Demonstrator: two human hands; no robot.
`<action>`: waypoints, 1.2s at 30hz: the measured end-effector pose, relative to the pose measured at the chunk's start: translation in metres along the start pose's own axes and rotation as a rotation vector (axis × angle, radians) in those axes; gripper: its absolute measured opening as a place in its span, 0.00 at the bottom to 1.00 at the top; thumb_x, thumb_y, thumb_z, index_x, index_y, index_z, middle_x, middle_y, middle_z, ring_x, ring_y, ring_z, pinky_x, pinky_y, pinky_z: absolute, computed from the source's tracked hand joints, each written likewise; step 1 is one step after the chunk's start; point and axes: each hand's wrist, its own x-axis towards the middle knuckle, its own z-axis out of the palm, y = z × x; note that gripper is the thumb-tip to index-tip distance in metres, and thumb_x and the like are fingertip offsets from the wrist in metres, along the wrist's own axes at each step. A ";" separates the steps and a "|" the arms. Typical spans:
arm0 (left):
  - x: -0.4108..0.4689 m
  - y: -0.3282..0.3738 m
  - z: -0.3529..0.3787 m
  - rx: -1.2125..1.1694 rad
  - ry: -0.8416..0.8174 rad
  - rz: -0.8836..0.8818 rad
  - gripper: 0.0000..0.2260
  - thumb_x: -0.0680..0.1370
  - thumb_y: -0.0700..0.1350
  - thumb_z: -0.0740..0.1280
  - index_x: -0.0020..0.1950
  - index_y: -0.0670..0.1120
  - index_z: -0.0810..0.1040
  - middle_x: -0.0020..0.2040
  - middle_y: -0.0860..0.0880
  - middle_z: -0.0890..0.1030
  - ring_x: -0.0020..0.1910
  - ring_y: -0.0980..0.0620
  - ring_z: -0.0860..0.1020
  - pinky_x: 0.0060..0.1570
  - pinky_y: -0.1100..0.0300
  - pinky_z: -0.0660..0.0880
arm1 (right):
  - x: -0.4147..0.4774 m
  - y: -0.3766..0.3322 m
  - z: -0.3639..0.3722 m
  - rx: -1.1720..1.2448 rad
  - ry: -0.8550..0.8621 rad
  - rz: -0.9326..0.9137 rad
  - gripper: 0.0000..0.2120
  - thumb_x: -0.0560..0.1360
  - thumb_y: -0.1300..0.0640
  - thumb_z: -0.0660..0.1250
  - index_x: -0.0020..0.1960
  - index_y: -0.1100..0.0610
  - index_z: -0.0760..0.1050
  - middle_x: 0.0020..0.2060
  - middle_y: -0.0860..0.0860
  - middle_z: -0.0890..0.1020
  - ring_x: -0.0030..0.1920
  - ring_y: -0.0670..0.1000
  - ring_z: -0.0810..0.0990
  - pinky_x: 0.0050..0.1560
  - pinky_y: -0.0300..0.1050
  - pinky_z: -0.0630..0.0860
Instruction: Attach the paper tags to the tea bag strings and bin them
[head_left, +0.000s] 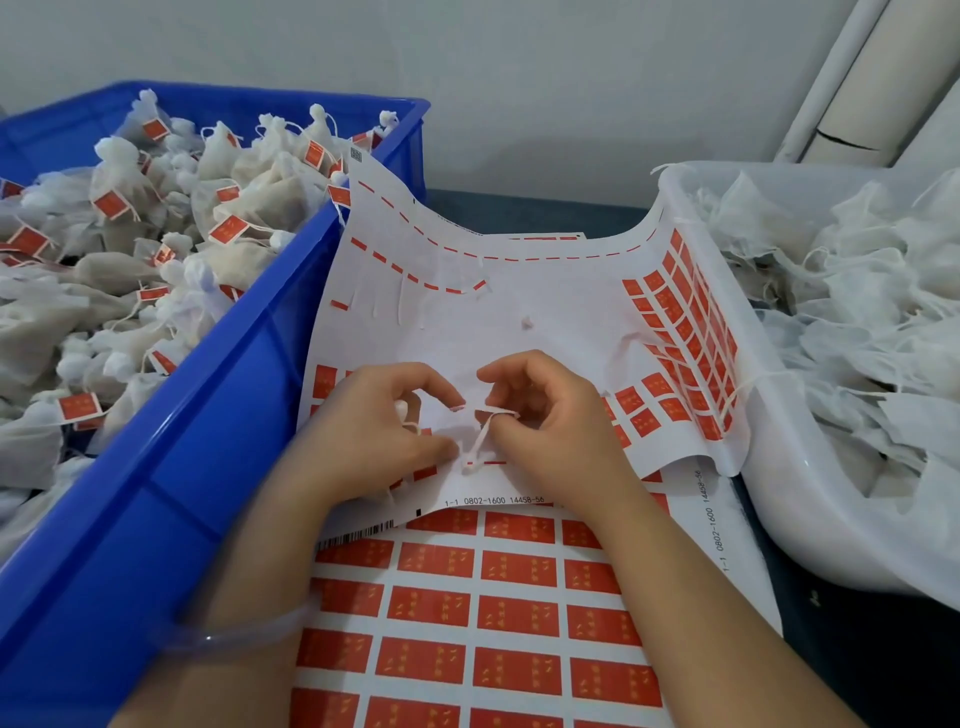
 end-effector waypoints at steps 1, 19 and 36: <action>0.000 0.001 0.000 0.001 0.022 0.014 0.14 0.70 0.50 0.73 0.43 0.66 0.71 0.44 0.60 0.72 0.38 0.60 0.74 0.22 0.77 0.68 | 0.001 0.000 0.000 0.006 0.004 0.001 0.13 0.74 0.60 0.68 0.50 0.43 0.72 0.39 0.38 0.77 0.46 0.35 0.76 0.41 0.25 0.74; 0.010 0.003 0.001 -0.416 0.448 -0.282 0.06 0.75 0.52 0.68 0.39 0.56 0.73 0.39 0.54 0.76 0.32 0.54 0.74 0.29 0.64 0.69 | 0.002 -0.004 -0.013 0.262 -0.026 0.040 0.20 0.69 0.67 0.70 0.54 0.46 0.73 0.51 0.46 0.80 0.54 0.45 0.79 0.57 0.44 0.77; 0.014 0.003 0.000 -0.457 0.482 -0.388 0.07 0.76 0.50 0.67 0.38 0.54 0.73 0.41 0.51 0.78 0.37 0.51 0.76 0.36 0.62 0.74 | 0.000 -0.014 -0.013 -0.033 0.361 -0.168 0.06 0.73 0.51 0.64 0.49 0.48 0.77 0.47 0.38 0.80 0.51 0.40 0.77 0.51 0.34 0.76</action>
